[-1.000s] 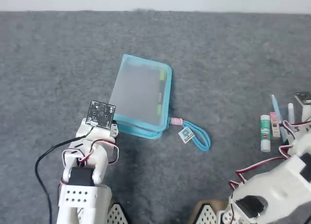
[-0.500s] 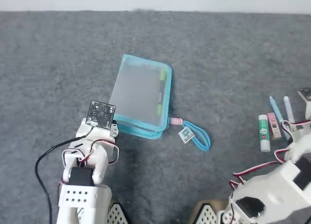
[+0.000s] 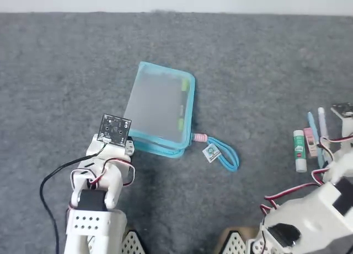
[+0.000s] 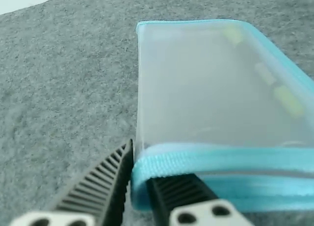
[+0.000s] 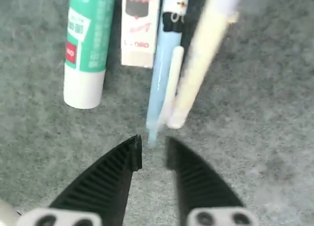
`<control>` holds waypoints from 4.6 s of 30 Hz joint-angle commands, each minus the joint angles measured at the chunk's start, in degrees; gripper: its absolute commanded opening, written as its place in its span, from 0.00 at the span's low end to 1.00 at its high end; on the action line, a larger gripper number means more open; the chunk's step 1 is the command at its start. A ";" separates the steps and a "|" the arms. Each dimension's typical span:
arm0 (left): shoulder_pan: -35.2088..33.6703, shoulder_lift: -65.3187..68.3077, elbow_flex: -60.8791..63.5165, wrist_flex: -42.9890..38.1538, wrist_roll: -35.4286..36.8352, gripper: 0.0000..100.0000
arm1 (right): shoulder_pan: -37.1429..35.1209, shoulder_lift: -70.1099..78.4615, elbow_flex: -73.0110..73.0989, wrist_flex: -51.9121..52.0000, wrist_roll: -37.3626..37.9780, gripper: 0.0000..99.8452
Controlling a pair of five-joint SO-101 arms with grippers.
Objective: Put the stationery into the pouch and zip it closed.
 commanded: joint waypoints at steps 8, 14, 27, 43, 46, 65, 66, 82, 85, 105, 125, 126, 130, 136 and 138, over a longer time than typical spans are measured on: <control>0.18 -0.88 -0.75 -2.46 0.09 0.01 | -3.47 -3.56 -2.64 -7.96 -11.69 0.17; -0.09 -0.88 -0.75 -2.46 0.09 0.01 | -8.31 -3.47 -2.46 -12.62 -15.47 0.17; 0.18 -0.88 -0.75 -2.46 0.18 0.01 | -5.76 8.40 -8.18 -16.40 -15.12 0.17; 0.18 -0.88 -0.75 -2.55 0.18 0.01 | 0.84 14.55 -8.00 -12.62 -10.99 0.02; 0.18 -0.88 -0.75 -2.55 0.18 0.01 | 1.19 14.55 -8.00 -12.53 -10.99 0.02; 0.18 -0.88 -0.13 -4.75 3.60 0.01 | -19.56 -37.41 19.34 4.88 -14.07 0.01; 0.18 -0.88 -0.13 -4.75 4.04 0.01 | -22.20 -42.15 22.68 4.97 -15.47 0.01; 0.18 -0.88 -1.98 -4.92 9.23 0.01 | -64.04 -62.11 31.03 18.77 -26.02 0.01; 0.18 -0.62 -2.33 -6.07 9.32 0.01 | -68.44 -58.95 31.03 18.68 -26.02 0.01; 1.85 -0.53 -2.15 -8.44 10.46 0.01 | -77.32 -56.92 25.67 22.90 -27.43 0.01; 4.66 -0.53 -2.07 -8.26 10.37 0.01 | -71.87 -20.35 -5.71 19.74 -44.13 0.01; 5.63 -0.53 -1.89 -8.26 9.67 0.01 | -71.87 -17.71 -8.44 19.74 -45.54 0.01; 11.60 -0.79 0.40 -8.35 7.65 0.01 | -71.87 -9.45 -18.29 20.18 -50.37 0.01; 16.79 -0.79 1.19 -6.86 5.89 0.01 | -71.87 -0.84 -34.37 25.80 -53.63 0.01; 18.37 -0.88 1.01 -5.80 5.27 0.01 | -71.96 1.63 -38.07 26.15 -53.63 0.01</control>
